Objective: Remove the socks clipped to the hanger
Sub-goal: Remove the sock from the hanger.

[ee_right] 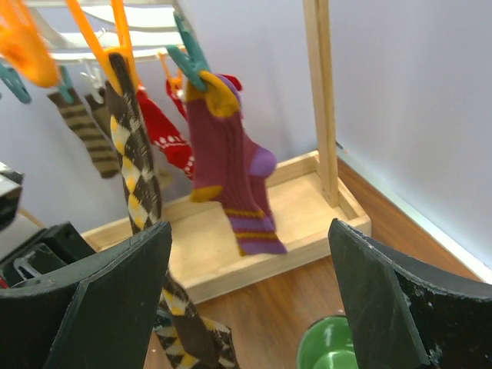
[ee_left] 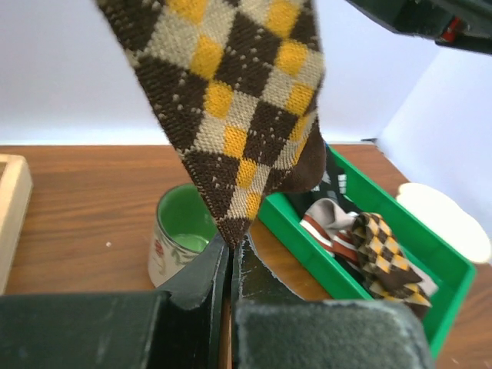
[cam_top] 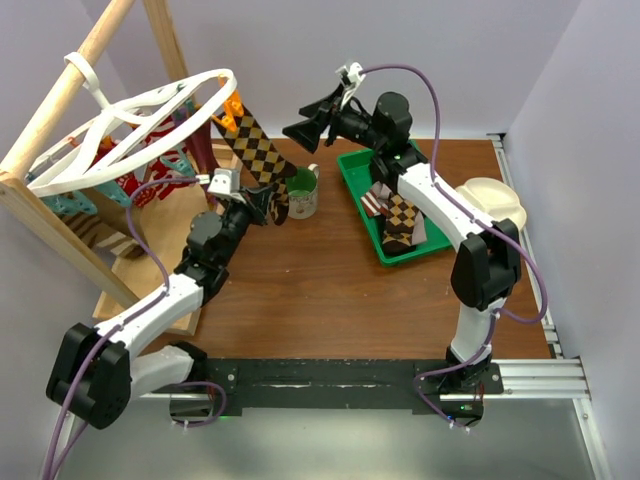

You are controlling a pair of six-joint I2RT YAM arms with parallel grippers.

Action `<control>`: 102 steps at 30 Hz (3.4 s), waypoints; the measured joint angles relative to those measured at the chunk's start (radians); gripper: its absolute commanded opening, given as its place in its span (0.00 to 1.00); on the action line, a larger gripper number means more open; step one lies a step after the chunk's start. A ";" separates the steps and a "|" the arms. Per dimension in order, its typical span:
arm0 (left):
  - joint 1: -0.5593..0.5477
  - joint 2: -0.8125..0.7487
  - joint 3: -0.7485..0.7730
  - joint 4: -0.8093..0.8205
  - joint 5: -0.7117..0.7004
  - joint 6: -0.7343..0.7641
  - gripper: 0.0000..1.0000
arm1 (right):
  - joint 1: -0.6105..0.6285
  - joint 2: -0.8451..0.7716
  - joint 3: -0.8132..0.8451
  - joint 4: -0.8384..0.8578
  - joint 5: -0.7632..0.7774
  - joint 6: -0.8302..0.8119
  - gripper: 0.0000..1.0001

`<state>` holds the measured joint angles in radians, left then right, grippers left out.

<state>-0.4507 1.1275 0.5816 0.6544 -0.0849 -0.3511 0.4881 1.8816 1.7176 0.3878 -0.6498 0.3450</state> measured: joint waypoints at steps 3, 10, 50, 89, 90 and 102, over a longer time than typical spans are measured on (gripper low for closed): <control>-0.002 -0.044 -0.008 -0.048 0.016 -0.028 0.00 | 0.000 0.000 0.029 0.003 -0.045 0.031 0.86; -0.002 -0.135 -0.015 -0.135 0.050 -0.080 0.00 | 0.000 0.026 0.142 0.056 -0.152 0.113 0.87; -0.002 -0.240 -0.019 -0.368 0.147 -0.128 0.00 | 0.154 0.370 0.578 0.099 -0.040 0.314 0.85; -0.002 -0.245 -0.007 -0.394 0.186 -0.117 0.00 | 0.199 0.425 0.633 0.175 -0.027 0.370 0.07; -0.002 -0.246 -0.007 -0.397 0.186 -0.117 0.00 | 0.199 0.425 0.632 0.175 -0.021 0.371 0.04; -0.002 -0.272 -0.007 -0.420 0.185 -0.117 0.00 | 0.199 0.423 0.615 0.185 -0.002 0.366 0.51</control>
<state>-0.4522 0.8551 0.5747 0.2340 0.1005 -0.4679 0.6872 2.3051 2.3329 0.5724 -0.6521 0.7113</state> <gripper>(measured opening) 0.030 0.283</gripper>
